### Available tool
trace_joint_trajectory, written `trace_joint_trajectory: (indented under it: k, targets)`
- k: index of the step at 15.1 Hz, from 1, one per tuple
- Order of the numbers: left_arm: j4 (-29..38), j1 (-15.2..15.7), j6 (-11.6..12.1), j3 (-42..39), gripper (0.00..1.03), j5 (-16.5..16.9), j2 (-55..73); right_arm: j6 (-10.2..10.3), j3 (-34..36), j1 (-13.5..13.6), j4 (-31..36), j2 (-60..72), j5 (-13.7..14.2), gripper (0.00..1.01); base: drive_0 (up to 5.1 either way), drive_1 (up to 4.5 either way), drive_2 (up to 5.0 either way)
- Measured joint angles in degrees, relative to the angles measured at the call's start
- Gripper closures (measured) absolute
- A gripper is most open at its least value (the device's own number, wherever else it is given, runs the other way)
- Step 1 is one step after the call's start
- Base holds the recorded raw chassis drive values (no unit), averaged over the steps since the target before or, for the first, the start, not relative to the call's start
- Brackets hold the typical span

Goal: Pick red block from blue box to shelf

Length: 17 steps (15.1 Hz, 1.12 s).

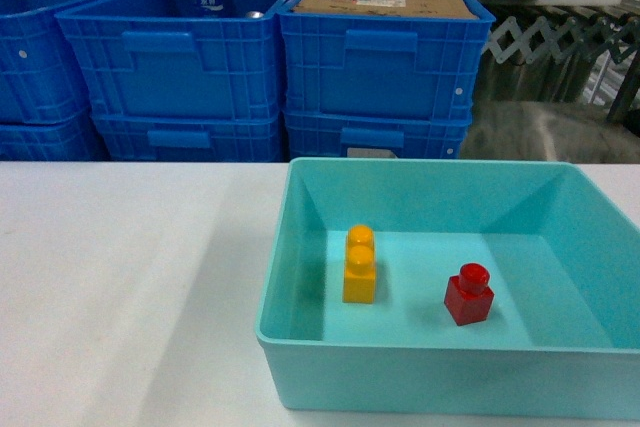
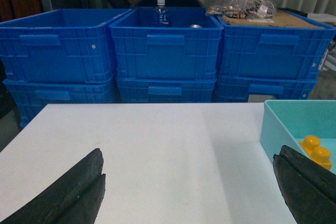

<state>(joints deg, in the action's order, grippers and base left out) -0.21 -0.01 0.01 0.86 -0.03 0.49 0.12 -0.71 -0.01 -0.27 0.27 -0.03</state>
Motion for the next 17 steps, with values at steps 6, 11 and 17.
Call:
trace_joint_trajectory:
  k: [6,11,17]
  targets:
    - [0.0,0.0,0.0,0.0,0.05,0.0,0.0,0.0,0.0,0.0,0.0,0.0,0.0,0.03,0.0,0.0,0.0]
    - [0.0,0.0,0.0,0.0,0.05,0.0,0.0,0.0,0.0,0.0,0.0,0.0,0.0,0.03,0.0,0.0,0.0]
    - [0.0,0.0,0.0,0.0,0.05,0.0,0.0,0.0,0.0,0.0,0.0,0.0,0.0,0.03,0.0,0.0,0.0]
